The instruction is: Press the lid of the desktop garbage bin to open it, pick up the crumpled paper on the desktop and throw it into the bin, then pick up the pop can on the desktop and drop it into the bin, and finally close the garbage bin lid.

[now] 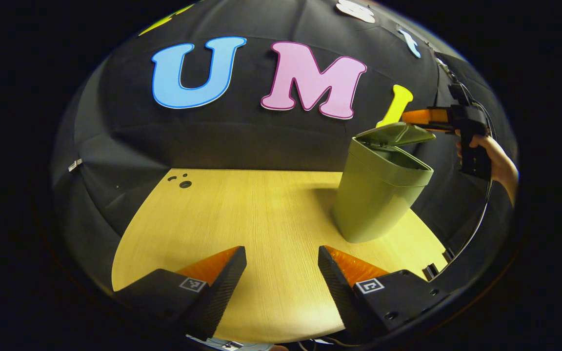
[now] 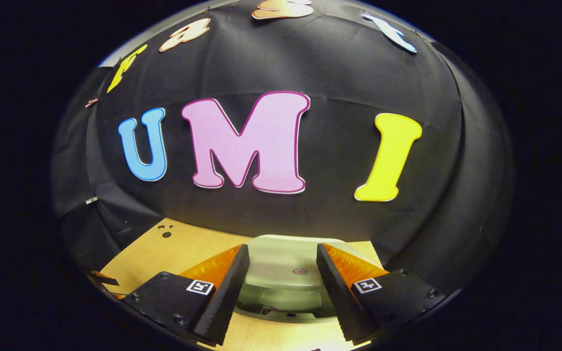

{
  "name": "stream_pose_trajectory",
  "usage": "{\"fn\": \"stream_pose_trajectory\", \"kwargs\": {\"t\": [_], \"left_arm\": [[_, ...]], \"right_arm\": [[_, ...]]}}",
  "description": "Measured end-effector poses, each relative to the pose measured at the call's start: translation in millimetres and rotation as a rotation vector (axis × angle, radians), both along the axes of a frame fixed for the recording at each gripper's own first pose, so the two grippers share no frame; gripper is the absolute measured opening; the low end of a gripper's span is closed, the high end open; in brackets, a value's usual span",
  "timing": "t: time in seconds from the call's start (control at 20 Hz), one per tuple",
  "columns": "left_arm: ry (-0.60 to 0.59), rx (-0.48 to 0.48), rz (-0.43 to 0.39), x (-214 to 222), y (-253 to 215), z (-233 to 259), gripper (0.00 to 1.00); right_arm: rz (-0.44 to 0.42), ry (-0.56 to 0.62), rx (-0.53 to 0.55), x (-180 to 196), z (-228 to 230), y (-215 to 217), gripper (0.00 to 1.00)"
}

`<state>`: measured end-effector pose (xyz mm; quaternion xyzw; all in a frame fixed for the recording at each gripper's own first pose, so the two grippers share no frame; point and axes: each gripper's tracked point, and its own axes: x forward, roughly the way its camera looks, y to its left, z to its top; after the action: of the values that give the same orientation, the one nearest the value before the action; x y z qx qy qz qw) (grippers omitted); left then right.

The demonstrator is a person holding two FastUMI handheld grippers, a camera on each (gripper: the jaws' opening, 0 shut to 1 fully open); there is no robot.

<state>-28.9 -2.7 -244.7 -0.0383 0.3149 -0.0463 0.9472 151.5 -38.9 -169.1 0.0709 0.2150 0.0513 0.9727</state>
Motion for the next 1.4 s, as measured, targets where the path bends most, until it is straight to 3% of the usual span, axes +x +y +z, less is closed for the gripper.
{"fn": "stream_pose_trajectory", "kwargs": {"t": [0.35,0.5,0.55,0.65,0.7,1.0,1.4], "left_arm": [[0.004,-0.003,-0.015,-0.7,-6.9,-1.3,0.95],[0.006,-0.003,-0.016,0.5,-7.5,-2.5,0.95],[0.005,-0.004,-0.017,-0.1,-7.8,-2.5,0.95],[0.005,-0.006,-0.017,0.8,-7.3,-4.4,0.95],[0.006,-0.008,-0.016,1.2,-7.9,-3.4,0.95],[0.013,-0.018,-0.009,0.7,-6.7,-6.8,0.95],[0.023,-0.026,-0.004,2.5,-5.1,-12.2,0.95]], "right_arm": [[0.007,0.084,0.028,-19.9,-45.6,10.9,0.88],[0.005,0.090,0.065,-25.1,-58.0,15.1,1.00],[0.004,0.106,0.052,-29.9,-66.0,13.6,1.00],[-0.006,0.078,0.028,-32.1,-65.2,13.2,0.96],[-0.017,0.086,0.030,-31.3,-66.8,13.2,1.00],[-0.040,0.135,0.030,-32.0,-68.3,14.2,1.00],[0.007,0.131,0.032,-35.1,-75.8,18.5,1.00]]}}
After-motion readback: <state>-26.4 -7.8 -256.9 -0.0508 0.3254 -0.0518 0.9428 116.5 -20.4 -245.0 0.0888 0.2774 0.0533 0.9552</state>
